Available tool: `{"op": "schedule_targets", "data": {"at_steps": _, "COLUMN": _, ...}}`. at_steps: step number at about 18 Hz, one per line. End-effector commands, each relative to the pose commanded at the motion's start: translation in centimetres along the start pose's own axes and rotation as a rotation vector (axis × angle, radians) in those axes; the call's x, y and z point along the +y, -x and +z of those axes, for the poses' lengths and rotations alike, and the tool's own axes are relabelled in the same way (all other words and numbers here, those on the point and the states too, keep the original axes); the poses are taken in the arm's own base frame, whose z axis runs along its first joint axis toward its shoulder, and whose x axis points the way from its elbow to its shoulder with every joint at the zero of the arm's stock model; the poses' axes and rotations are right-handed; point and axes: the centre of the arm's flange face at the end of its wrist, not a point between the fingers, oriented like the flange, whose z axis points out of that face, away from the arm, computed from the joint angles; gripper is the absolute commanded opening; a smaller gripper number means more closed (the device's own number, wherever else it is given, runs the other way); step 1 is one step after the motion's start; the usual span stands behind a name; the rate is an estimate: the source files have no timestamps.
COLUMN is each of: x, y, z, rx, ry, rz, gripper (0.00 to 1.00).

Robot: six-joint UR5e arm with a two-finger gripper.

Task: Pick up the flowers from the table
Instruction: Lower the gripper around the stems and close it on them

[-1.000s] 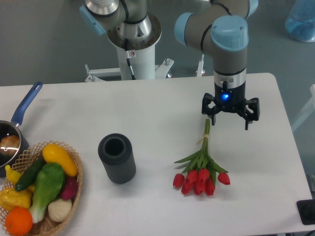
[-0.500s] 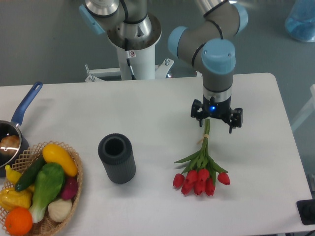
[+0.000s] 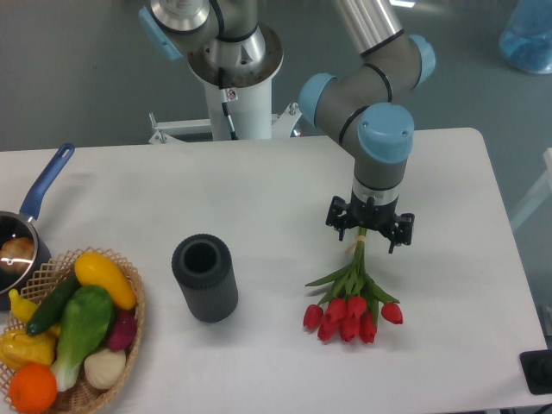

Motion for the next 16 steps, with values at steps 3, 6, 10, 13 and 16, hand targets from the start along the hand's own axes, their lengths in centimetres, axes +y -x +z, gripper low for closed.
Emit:
{"op": "schedule_targets", "data": {"at_steps": 3, "x": -1.0, "y": 0.6, "z": 0.7, "rx": 0.026, "ry": -0.042, "rz": -0.036, "gripper": 1.00}}
{"op": "schedule_targets", "data": {"at_steps": 6, "x": -1.1, "y": 0.6, "z": 1.6, "rx": 0.035, "ry": -0.036, "rz": -0.042, "gripper": 1.00}}
{"op": "schedule_targets", "data": {"at_steps": 10, "x": -1.1, "y": -0.1, "z": 2.9, "rx": 0.042, "ry": -0.008, "rz": -0.027, "gripper": 1.00}}
{"op": "schedule_targets", "data": {"at_steps": 13, "x": -0.9, "y": -0.1, "z": 3.6, "rx": 0.044, "ry": 0.006, "rz": -0.027, "gripper": 1.00}}
{"op": "schedule_targets", "data": {"at_steps": 16, "x": -1.5, "y": -0.4, "z": 4.4, "rx": 0.046, "ry": 0.013, "rz": -0.013, "gripper": 1.00}}
